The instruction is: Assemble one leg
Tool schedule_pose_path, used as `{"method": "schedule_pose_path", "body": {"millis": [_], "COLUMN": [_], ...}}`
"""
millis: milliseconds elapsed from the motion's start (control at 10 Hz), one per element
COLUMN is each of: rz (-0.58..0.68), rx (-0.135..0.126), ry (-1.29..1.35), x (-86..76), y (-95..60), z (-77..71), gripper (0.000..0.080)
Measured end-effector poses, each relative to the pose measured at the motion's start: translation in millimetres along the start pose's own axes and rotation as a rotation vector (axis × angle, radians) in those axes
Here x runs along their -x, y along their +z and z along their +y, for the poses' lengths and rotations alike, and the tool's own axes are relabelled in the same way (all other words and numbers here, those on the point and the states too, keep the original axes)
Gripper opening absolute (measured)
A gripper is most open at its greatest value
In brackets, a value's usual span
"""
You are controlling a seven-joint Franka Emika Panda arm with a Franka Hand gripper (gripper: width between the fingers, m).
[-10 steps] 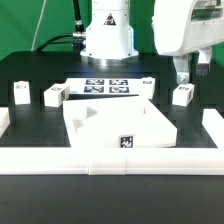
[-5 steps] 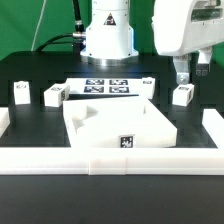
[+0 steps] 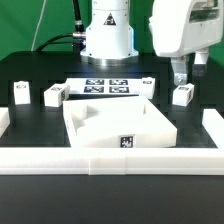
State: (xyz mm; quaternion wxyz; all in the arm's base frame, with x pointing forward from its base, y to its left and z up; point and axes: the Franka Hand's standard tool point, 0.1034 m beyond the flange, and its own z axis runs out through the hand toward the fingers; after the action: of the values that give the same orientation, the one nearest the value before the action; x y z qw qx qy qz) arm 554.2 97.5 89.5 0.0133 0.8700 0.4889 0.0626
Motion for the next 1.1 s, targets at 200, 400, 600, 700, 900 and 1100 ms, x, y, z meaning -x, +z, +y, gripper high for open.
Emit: {"method": "schedule_pose_path", "body": {"millis": [200, 400, 600, 700, 900, 1100], "rz": [-0.024, -0.076, -0.088, -0.088, -0.09, -0.054], "rx": [0.01, 0.004, -0.006, -0.007, -0.009, 0.017], "ry": [-0.186, -0.311, -0.307, -0.307, -0.308, -0.5], "x": [17.3, 25.1, 28.7, 29.0, 30.8, 52.4], "y": [4.0, 5.0, 6.1, 6.4, 7.6, 15.4], "z": [-1.8, -1.4, -1.8, -2.0, -2.9, -4.6], "gripper": [0.065, 0.065, 0.065, 0.065, 0.065, 0.065]}}
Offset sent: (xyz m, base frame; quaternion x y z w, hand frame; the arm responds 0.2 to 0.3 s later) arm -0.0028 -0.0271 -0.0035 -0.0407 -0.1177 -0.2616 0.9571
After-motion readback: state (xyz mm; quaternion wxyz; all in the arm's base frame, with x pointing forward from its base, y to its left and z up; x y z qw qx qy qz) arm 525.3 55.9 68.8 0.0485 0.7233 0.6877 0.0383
